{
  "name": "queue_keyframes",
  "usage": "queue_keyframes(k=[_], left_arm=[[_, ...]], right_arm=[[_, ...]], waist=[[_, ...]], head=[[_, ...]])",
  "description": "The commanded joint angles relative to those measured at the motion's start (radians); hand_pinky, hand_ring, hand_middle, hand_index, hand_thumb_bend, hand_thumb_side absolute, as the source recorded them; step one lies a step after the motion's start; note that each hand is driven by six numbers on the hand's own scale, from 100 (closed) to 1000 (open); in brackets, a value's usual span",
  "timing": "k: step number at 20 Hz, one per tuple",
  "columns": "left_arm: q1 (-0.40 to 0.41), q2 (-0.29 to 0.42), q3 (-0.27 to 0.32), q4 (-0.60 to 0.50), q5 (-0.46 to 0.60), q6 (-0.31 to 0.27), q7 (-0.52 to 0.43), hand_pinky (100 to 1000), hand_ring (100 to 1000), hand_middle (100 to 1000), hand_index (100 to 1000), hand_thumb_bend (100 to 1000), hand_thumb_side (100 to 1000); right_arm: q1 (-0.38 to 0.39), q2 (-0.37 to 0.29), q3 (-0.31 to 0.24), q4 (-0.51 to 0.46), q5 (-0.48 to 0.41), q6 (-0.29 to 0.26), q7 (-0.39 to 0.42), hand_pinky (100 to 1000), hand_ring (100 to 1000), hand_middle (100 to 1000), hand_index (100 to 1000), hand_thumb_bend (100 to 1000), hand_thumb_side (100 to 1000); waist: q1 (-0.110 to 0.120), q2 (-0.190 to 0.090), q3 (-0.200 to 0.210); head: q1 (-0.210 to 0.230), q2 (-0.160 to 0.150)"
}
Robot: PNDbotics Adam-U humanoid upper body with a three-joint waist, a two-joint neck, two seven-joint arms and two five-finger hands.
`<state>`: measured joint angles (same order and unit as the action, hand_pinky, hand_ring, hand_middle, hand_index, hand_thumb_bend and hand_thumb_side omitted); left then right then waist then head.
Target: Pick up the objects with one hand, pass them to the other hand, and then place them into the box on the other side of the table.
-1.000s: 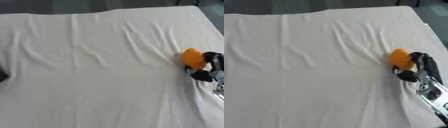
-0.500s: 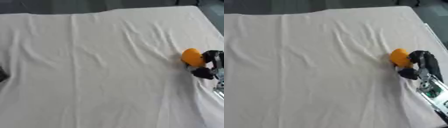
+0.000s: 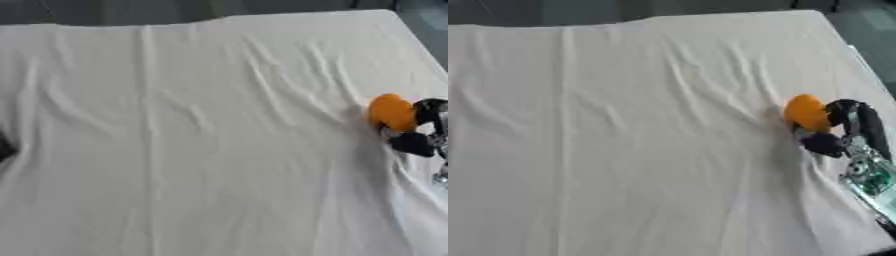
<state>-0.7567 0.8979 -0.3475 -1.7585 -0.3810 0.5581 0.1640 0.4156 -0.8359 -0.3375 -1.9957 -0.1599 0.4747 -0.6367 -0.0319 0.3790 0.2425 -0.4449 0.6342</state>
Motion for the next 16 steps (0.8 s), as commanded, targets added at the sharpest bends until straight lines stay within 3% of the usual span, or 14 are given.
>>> queue_keyframes(k=[1, 9, 16], left_arm=[[-0.009, 0.047, 0.014, -0.005, -0.006, -0.001, -0.005, 864, 682, 621, 647, 124, 351], [-0.007, 0.049, 0.013, -0.006, -0.003, 0.001, -0.010, 864, 681, 620, 646, 123, 349], [-0.014, 0.039, 0.011, -0.008, 0.002, 0.001, -0.017, 865, 675, 616, 646, 105, 356]], right_arm=[[0.010, -0.051, -0.023, -0.004, -0.017, 0.238, -0.270, 172, 625, 478, 584, 339, 100], [0.001, -0.092, -0.006, -0.004, -0.007, 0.170, -0.270, 179, 627, 481, 586, 340, 100], [-0.067, -0.165, 0.052, -0.004, 0.008, -0.010, -0.270, 184, 618, 455, 549, 335, 100]], waist=[[-0.013, -0.051, -0.004], [-0.010, -0.068, -0.012], [0.003, -0.080, -0.019]], head=[[0.005, 0.010], [0.006, 0.015], [0.003, 0.028]])
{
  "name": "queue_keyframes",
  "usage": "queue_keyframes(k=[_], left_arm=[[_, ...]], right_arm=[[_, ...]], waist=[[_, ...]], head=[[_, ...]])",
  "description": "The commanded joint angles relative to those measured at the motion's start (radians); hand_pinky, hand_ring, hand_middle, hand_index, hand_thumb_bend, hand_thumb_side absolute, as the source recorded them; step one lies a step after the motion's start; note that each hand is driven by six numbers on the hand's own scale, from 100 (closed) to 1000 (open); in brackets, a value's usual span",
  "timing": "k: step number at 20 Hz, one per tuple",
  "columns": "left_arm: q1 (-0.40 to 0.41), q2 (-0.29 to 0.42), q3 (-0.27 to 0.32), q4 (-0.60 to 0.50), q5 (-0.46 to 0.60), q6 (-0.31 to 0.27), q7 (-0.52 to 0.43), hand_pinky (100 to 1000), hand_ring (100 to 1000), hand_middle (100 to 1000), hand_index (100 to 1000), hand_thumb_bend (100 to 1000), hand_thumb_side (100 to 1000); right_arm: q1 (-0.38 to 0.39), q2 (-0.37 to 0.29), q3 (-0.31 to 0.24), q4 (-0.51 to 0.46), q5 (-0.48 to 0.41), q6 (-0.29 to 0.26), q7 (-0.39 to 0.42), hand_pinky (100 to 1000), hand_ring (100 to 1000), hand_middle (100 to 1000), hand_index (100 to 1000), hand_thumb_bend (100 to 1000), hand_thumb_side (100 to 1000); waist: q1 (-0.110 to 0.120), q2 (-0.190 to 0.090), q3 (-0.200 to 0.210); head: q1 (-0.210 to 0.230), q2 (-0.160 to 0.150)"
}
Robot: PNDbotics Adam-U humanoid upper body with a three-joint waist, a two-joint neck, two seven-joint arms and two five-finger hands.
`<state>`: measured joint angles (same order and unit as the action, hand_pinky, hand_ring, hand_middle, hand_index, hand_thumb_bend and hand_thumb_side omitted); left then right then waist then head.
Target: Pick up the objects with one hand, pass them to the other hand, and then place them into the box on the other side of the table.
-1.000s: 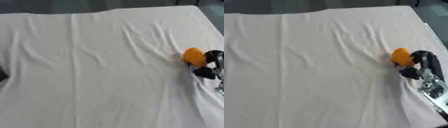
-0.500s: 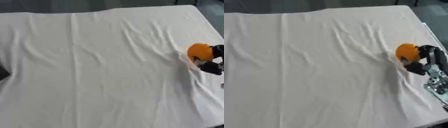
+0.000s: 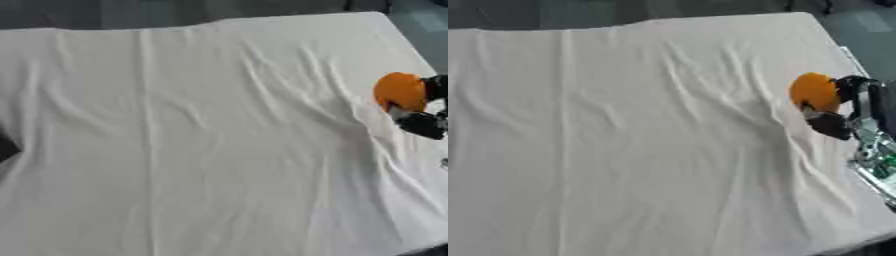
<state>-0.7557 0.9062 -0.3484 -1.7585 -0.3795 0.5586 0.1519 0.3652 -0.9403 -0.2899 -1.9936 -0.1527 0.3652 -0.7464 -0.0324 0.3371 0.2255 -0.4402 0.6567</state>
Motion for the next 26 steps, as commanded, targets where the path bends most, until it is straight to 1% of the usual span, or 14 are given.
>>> queue_keyframes(k=[1, 4, 7, 10, 11, 12, 15, 18, 20, 26], left_arm=[[-0.016, 0.028, 0.014, -0.010, 0.006, 0.001, -0.005, 866, 673, 614, 646, 100, 358], [-0.021, 0.023, 0.016, -0.017, 0.018, 0.003, -0.007, 868, 670, 612, 650, 100, 359], [-0.025, 0.019, 0.019, -0.025, 0.035, 0.004, -0.006, 871, 667, 612, 663, 100, 367], [-0.030, 0.014, 0.027, -0.029, 0.056, 0.005, -0.008, 877, 662, 609, 672, 100, 377], [-0.032, 0.013, 0.032, -0.027, 0.063, 0.008, -0.006, 880, 659, 607, 671, 100, 458], [-0.037, 0.011, 0.038, -0.025, 0.071, 0.011, -0.002, 883, 657, 604, 669, 100, 386], [-0.053, 0.009, 0.053, -0.020, 0.099, 0.013, 0.011, 887, 651, 598, 660, 100, 394], [-0.067, 0.013, 0.067, -0.013, 0.127, 0.013, 0.027, 892, 647, 594, 654, 100, 403], [-0.079, 0.013, 0.075, -0.003, 0.145, 0.012, 0.037, 896, 644, 590, 647, 100, 412], [-0.105, 0.023, 0.093, 0.011, 0.202, -0.004, 0.051, 903, 638, 584, 633, 100, 435]], right_arm=[[-0.032, -0.073, 0.012, -0.006, -0.010, 0.080, -0.161, 186, 617, 453, 545, 335, 100], [-0.091, -0.114, 0.035, -0.006, -0.043, 0.034, -0.161, 194, 612, 451, 543, 335, 100], [-0.150, -0.151, 0.060, -0.006, -0.071, 0.012, -0.161, 197, 607, 445, 536, 328, 100], [-0.216, -0.198, 0.116, -0.006, -0.080, -0.017, -0.161, 194, 601, 440, 529, 327, 100], [-0.234, -0.205, 0.135, -0.006, -0.086, -0.032, -0.161, 197, 599, 439, 528, 384, 100], [-0.252, -0.209, 0.152, -0.006, -0.092, -0.053, -0.161, 203, 599, 439, 528, 328, 100], [-0.304, -0.211, 0.186, -0.006, -0.091, -0.119, -0.161, 234, 596, 433, 515, 325, 100], [-0.344, -0.196, 0.218, -0.006, -0.093, -0.170, -0.161, 233, 594, 431, 513, 325, 100], [-0.363, -0.184, 0.254, -0.006, -0.101, -0.190, -0.161, 227, 593, 430, 512, 327, 100], [-0.419, -0.153, 0.359, -0.006, -0.124, -0.227, -0.157, 221, 590, 426, 507, 329, 100]], waist=[[0.006, -0.041, -0.004], [0.014, -0.053, -0.006], [0.020, -0.065, -0.009], [0.030, -0.082, -0.011], [0.032, -0.086, -0.012], [0.034, -0.089, -0.011], [0.040, -0.097, -0.007], [0.043, -0.101, -0.003], [0.045, -0.103, 0.001], [0.046, -0.113, 0.012]], head=[[-0.002, 0.008], [-0.001, 0.020], [0.000, 0.032], [0.005, 0.042], [0.005, 0.044], [0.003, 0.045], [0.001, 0.050], [0.000, 0.052], [-0.004, 0.054], [-0.009, 0.064]])
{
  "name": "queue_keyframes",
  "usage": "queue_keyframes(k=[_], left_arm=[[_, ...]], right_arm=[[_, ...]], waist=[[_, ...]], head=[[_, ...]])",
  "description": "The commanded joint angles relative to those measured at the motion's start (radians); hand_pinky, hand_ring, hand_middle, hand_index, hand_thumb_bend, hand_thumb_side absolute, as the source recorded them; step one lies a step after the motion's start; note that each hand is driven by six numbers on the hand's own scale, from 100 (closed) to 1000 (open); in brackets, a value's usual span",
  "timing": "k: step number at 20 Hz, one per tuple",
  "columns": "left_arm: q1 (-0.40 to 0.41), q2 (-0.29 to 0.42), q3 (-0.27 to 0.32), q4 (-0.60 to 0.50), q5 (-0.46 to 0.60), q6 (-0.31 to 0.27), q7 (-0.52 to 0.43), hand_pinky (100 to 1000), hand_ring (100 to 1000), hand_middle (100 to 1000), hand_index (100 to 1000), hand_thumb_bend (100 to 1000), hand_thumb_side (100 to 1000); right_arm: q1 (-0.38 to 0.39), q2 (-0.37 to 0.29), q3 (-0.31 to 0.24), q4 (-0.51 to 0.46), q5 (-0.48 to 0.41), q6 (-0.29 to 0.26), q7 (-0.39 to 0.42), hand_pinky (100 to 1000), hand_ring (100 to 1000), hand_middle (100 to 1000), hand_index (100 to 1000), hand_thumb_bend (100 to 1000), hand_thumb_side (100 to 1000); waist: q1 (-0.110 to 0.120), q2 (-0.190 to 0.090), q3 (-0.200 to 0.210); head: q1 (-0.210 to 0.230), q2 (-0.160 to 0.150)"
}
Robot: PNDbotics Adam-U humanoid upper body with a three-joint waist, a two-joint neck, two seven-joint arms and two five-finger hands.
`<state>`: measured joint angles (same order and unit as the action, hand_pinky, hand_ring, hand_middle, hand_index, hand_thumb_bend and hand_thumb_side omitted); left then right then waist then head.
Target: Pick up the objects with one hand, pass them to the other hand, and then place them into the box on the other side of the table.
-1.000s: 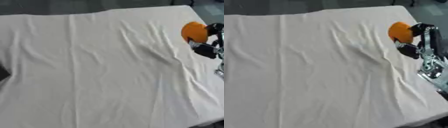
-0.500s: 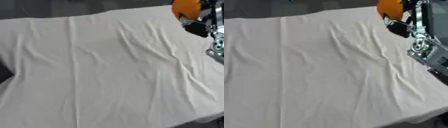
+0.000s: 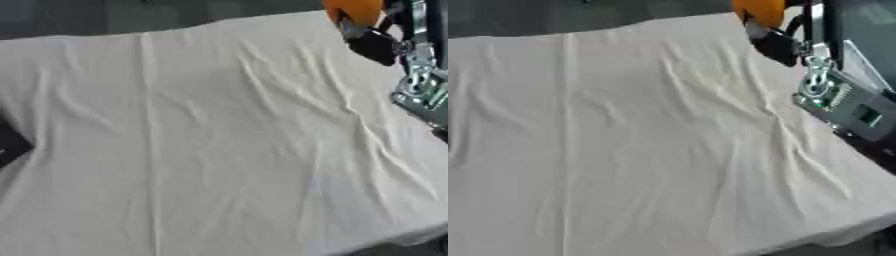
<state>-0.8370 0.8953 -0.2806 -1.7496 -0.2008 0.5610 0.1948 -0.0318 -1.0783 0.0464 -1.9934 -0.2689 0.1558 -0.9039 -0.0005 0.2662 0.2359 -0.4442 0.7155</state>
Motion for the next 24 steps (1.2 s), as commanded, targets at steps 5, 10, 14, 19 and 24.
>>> queue_keyframes(k=[5, 10, 14, 19, 24], left_arm=[[-0.045, 0.040, 0.018, 0.002, 0.042, -0.027, -0.013, 897, 644, 587, 635, 100, 418], [-0.060, 0.038, 0.013, -0.009, 0.039, -0.054, -0.061, 892, 648, 591, 639, 100, 405], [-0.076, 0.030, 0.001, -0.013, 0.024, -0.063, -0.090, 885, 652, 595, 643, 100, 386], [-0.119, 0.005, -0.029, -0.020, -0.013, -0.076, -0.136, 867, 662, 605, 653, 126, 361], [-0.170, -0.030, -0.072, -0.031, -0.058, -0.100, -0.210, 849, 675, 618, 667, 128, 310]], right_arm=[[-0.073, 0.006, 0.092, -0.007, 0.039, -0.047, 0.032, 224, 588, 426, 507, 326, 100], [-0.092, 0.040, 0.153, -0.007, 0.088, -0.068, 0.044, 229, 587, 425, 507, 328, 100], [-0.100, 0.063, 0.200, -0.007, 0.085, -0.097, 0.037, 227, 589, 426, 507, 331, 100], [-0.114, 0.077, 0.244, -0.007, 0.058, -0.097, 0.062, 216, 592, 429, 508, 373, 100], [-0.131, 0.084, 0.280, -0.007, 0.046, -0.074, 0.104, 206, 595, 432, 508, 339, 100]], waist=[[0.015, -0.053, 0.008], [0.016, -0.058, 0.014], [0.017, -0.059, 0.018], [0.019, -0.067, 0.029], [0.022, -0.077, 0.043]], head=[[-0.004, 0.016], [0.002, 0.018], [0.010, 0.019], [0.036, 0.016], [0.041, 0.015]])
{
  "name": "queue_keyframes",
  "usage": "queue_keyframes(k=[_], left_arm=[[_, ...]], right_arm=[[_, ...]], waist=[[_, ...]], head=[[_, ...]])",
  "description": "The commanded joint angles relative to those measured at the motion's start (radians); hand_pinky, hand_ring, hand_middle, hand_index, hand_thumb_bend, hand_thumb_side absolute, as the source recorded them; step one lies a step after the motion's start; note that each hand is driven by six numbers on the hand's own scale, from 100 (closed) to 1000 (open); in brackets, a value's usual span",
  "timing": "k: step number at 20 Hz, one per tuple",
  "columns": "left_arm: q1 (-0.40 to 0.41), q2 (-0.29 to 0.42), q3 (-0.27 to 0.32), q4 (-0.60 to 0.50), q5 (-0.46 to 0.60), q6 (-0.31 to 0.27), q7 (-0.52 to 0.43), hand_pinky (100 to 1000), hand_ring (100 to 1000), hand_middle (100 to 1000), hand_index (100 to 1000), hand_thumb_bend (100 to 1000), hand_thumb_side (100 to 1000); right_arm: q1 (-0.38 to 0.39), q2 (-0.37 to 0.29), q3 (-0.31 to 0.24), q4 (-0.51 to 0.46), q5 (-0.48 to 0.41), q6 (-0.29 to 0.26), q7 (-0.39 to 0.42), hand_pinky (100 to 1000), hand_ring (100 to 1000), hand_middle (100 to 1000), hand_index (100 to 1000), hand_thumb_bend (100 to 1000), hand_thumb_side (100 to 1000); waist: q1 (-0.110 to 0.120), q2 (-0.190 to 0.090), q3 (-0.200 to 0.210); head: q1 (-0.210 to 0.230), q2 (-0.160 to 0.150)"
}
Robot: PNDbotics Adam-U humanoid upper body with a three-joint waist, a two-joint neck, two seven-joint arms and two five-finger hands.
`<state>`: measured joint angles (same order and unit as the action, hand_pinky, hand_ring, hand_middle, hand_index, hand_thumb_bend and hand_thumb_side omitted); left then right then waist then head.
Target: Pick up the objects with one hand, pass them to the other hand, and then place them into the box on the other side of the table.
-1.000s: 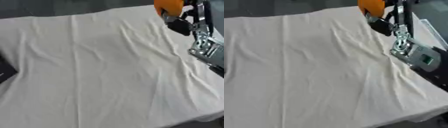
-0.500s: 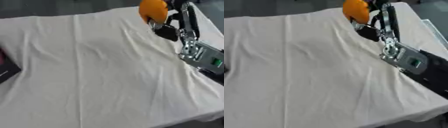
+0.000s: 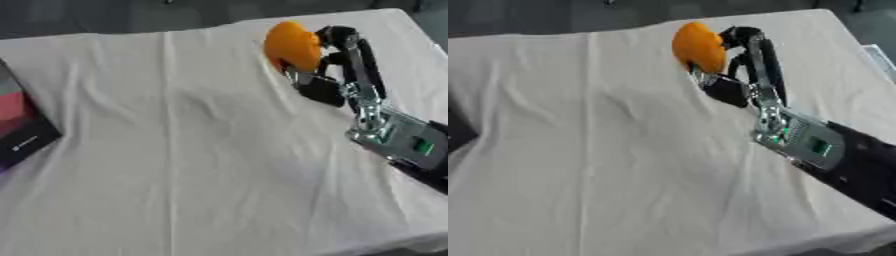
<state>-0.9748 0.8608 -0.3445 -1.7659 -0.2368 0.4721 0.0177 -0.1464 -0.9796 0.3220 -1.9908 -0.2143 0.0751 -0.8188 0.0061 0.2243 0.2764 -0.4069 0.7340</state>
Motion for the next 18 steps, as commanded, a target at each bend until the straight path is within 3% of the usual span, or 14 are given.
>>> queue_keyframes(k=[1, 13, 18], left_arm=[[-0.042, -0.002, -0.018, -0.022, -0.032, -0.018, -0.050, 844, 679, 622, 671, 142, 301], [-0.134, -0.074, -0.103, -0.102, -0.088, -0.061, -0.222, 825, 701, 649, 702, 219, 296], [-0.156, -0.092, -0.156, -0.146, -0.073, -0.091, -0.307, 834, 717, 677, 736, 215, 339]], right_arm=[[-0.022, -0.013, 0.010, -0.009, -0.010, 0.008, 0.028, 206, 596, 433, 509, 339, 100], [-0.084, -0.005, 0.059, -0.009, -0.024, 0.005, 0.094, 207, 599, 435, 510, 344, 100], [-0.094, 0.002, 0.078, -0.009, -0.013, 0.007, 0.114, 205, 600, 436, 510, 356, 100]], waist=[[0.016, -0.036, 0.005], [0.020, -0.037, 0.037], [0.019, -0.038, 0.044]], head=[[0.002, -0.003], [0.002, 0.011], [-0.006, 0.010]])
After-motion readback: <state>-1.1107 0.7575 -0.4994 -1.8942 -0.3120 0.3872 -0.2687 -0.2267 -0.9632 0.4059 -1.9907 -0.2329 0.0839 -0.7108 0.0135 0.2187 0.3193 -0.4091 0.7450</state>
